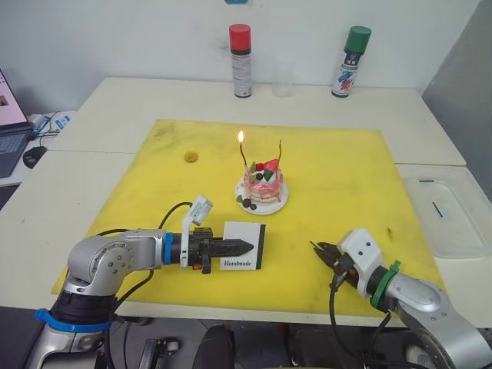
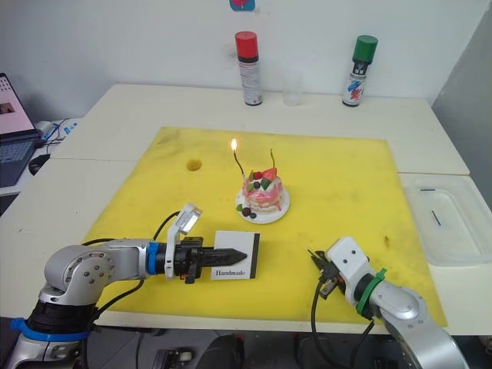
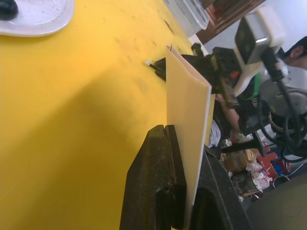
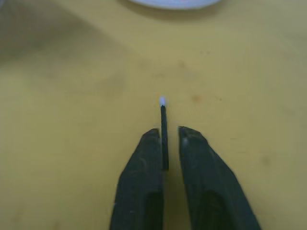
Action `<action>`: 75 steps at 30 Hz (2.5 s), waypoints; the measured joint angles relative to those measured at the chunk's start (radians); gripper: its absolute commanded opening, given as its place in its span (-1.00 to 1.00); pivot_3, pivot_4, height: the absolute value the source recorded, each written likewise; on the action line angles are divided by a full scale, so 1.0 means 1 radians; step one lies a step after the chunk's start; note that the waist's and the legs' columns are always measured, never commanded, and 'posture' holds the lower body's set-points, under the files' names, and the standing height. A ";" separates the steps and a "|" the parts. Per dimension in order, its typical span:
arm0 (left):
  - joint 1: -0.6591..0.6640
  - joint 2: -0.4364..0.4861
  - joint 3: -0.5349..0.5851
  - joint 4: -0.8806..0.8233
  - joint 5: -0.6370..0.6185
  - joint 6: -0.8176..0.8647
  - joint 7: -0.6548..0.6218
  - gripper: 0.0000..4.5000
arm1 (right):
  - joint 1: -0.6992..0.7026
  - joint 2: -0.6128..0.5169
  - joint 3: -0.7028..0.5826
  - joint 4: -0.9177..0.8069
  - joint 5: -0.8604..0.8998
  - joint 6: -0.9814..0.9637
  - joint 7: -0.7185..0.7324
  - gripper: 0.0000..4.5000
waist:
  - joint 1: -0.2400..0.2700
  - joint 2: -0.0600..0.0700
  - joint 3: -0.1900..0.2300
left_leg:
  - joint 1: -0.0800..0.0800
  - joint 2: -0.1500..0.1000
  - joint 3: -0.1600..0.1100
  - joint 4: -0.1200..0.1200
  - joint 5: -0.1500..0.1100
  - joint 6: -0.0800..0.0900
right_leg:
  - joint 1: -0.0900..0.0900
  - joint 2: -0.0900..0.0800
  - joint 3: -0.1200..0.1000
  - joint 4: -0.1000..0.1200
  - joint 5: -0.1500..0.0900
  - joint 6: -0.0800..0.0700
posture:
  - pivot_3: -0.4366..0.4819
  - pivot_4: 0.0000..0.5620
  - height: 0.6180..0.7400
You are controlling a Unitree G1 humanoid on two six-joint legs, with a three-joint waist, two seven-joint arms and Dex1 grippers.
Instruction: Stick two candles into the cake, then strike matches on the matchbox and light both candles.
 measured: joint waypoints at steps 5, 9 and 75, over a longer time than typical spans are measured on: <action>0.000 0.000 0.000 0.000 0.000 0.000 -0.001 -1.00 | 0.026 0.010 -0.004 0.042 -0.012 -0.118 0.016 0.05 | 0.000 0.000 0.000 | 0.000 0.000 -0.001 -0.001 0.000 0.000 | 0.000 0.000 -0.001 0.000 -0.001 -0.001 | -0.05 -0.47 0.74; 0.000 0.000 0.000 0.000 0.000 0.001 -0.001 -1.00 | 0.044 0.037 0.000 0.049 -0.012 -0.172 0.026 0.05 | 0.000 0.000 0.000 | 0.000 0.000 -0.001 0.000 0.000 0.000 | 0.000 0.000 0.000 0.000 0.000 -0.001 | -0.05 -0.47 0.74; -0.110 -0.065 -0.019 0.085 -0.068 0.103 -0.019 -1.00 | -0.325 -0.103 0.126 -0.138 -0.006 -0.011 0.179 -0.99 | 0.014 0.000 0.000 | 0.000 0.000 -0.003 0.001 0.000 0.000 | 0.001 0.000 -0.002 0.001 0.000 -0.002 | -0.05 -0.47 0.74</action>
